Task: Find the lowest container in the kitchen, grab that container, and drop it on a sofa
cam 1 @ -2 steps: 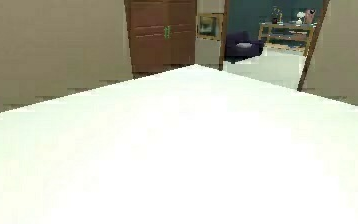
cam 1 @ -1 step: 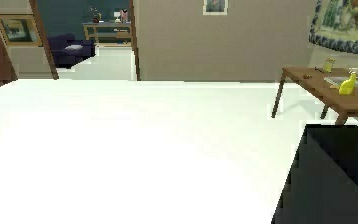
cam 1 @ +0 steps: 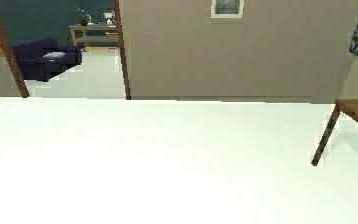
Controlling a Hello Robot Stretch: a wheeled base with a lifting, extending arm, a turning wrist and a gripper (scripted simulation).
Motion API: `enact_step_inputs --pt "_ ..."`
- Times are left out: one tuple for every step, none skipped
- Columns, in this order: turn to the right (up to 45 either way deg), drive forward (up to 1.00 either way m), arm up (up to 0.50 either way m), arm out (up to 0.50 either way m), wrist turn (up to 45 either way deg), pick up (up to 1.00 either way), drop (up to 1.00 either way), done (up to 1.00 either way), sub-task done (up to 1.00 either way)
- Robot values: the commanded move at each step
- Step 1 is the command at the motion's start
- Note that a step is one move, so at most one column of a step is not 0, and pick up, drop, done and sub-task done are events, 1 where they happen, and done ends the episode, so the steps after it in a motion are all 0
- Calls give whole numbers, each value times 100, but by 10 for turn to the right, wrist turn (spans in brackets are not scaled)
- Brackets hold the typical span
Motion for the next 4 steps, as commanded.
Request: enact_step_inputs --pt "150 0 0 0 0 0 0 0 0" --pt "0 15 0 0 0 0 0 0 0" --pt "450 0 0 0 0 0 0 0 0" --pt "60 0 0 0 0 0 0 0 0"
